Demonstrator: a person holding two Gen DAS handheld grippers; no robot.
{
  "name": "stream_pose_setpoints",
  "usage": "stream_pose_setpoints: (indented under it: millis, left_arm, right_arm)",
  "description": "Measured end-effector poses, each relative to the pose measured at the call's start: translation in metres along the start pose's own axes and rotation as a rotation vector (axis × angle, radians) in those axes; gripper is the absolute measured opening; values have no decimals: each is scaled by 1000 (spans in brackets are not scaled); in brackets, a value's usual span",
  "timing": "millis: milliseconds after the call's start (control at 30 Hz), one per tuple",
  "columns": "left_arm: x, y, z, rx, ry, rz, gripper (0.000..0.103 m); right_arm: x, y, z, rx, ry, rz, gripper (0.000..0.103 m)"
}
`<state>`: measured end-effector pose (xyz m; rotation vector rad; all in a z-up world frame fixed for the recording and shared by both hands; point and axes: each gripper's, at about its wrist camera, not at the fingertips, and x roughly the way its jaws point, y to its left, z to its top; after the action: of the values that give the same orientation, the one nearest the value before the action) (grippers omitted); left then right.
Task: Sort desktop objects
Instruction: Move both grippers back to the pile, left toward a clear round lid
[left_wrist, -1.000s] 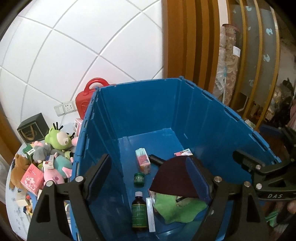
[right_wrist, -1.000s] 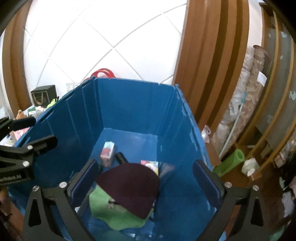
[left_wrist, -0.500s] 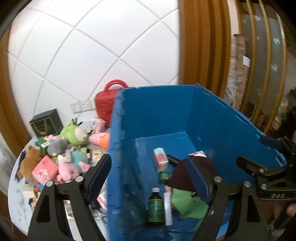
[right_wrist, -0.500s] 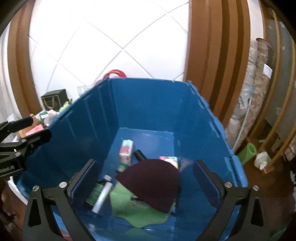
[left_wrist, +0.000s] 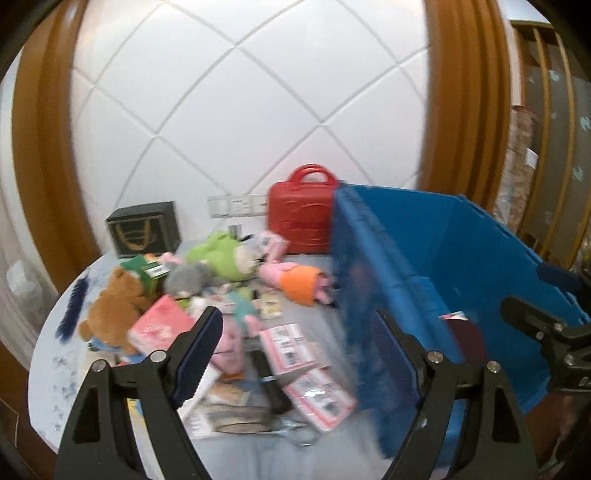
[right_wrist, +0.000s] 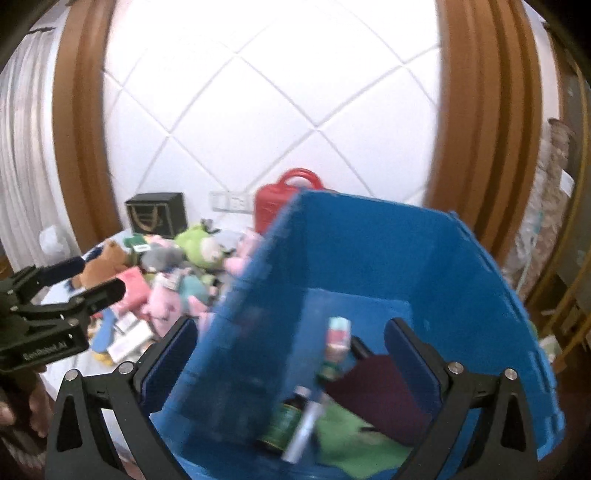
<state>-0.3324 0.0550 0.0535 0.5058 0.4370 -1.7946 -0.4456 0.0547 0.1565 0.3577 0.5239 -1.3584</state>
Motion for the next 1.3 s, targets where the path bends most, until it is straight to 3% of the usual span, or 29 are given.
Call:
stream_pose_setpoints:
  millis: [267, 500, 667, 933, 1100, 1300]
  left_arm:
    - [6, 105, -20, -5, 38, 50, 83]
    - [53, 156, -55, -3, 180, 26, 83]
    - [95, 163, -89, 0, 278, 17, 83]
    - [175, 152, -141, 41, 397, 98, 83]
    - [220, 135, -160, 57, 450, 114, 83]
    - [198, 123, -185, 61, 426, 112, 83]
  right_arm:
    - [30, 114, 10, -10, -2, 70, 103]
    - [72, 173, -9, 14, 90, 71, 103]
    - [120, 188, -45, 37, 222, 46, 103]
    - [190, 183, -111, 55, 418, 24, 103]
    - [216, 176, -142, 24, 464, -17, 103]
    - [226, 192, -172, -133, 468, -93, 103]
